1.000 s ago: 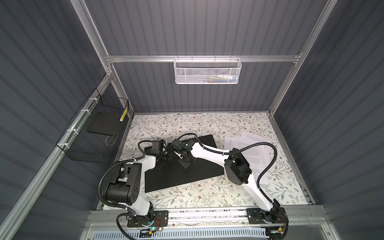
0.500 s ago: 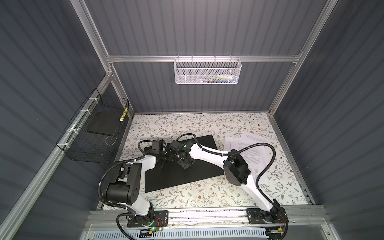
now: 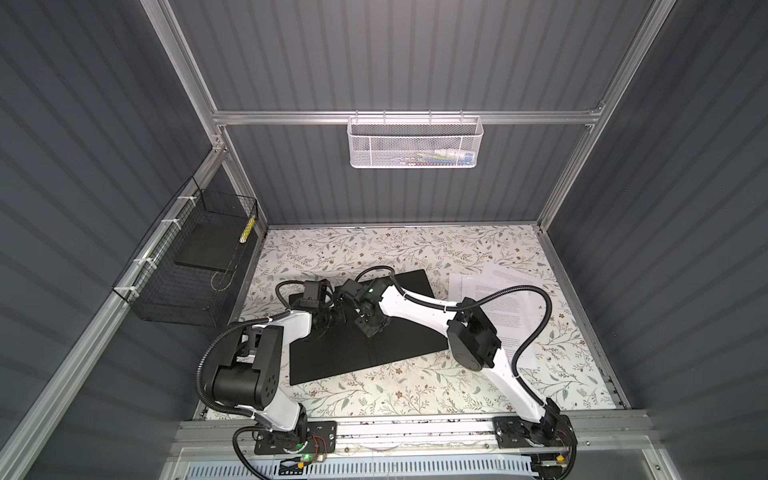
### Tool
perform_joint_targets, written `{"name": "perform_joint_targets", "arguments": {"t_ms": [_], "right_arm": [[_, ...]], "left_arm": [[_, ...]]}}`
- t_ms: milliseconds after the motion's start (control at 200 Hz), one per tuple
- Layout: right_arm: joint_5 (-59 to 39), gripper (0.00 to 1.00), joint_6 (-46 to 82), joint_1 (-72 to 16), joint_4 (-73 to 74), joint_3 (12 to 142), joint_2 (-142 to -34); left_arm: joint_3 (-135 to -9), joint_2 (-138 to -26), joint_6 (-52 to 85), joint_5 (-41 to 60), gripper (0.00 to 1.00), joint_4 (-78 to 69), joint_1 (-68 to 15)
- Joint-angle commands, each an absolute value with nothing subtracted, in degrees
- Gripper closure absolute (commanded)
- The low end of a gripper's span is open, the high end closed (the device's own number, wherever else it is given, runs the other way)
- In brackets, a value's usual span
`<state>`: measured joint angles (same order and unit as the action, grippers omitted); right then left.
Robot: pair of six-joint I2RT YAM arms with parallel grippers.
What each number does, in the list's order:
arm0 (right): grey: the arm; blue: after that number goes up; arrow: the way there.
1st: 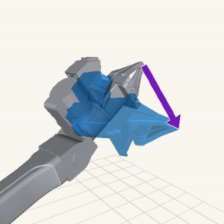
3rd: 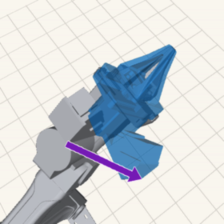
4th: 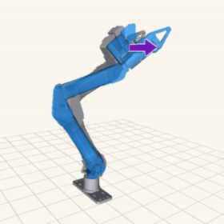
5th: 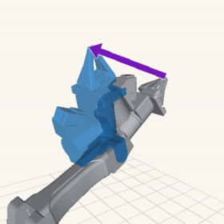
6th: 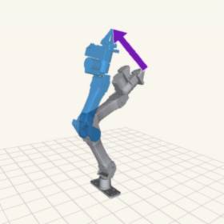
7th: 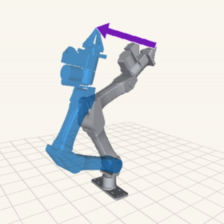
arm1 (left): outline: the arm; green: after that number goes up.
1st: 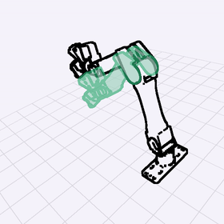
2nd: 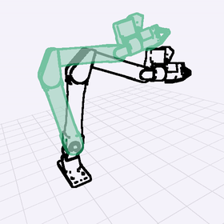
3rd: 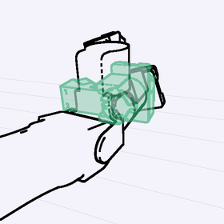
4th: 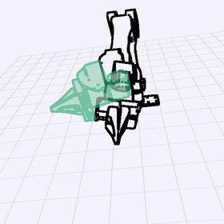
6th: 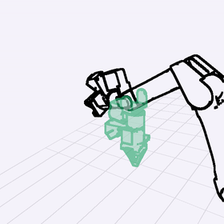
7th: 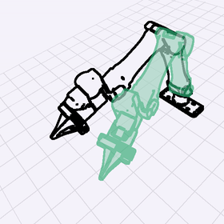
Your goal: Put the files into the folder
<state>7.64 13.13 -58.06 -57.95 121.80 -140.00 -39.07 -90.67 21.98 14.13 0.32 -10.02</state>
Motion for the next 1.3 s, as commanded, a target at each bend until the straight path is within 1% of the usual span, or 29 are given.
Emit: {"name": "perform_joint_targets", "arguments": {"t_ms": [0,295,856,1101,1296], "right_arm": [[8.1,1.00,14.4,-57.0,-66.1,118.9,-145.5],[9.8,1.00,15.3,-56.9,-65.6,117.6,-142.8],[8.4,1.00,20.2,-55.6,-64.3,118.5,-139.2],[6.2,1.00,21.2,-55.3,-62.9,118.7,-137.2],[4.6,1.00,21.3,-55.0,-62.5,121.7,-136.1]], "left_arm": [[-37.3,-92.2,20.8,12.6,1.00,6.1,-9.8],[-37.3,-92.4,20.6,13.0,1.00,6.1,-9.8],[-37.0,-92.3,20.7,13.5,1.00,5.5,-9.8],[-37.1,-92.4,20.7,13.5,1.00,5.5,-9.9],[-37.3,-92.7,20.7,13.5,1.00,5.7,-9.8]]}}
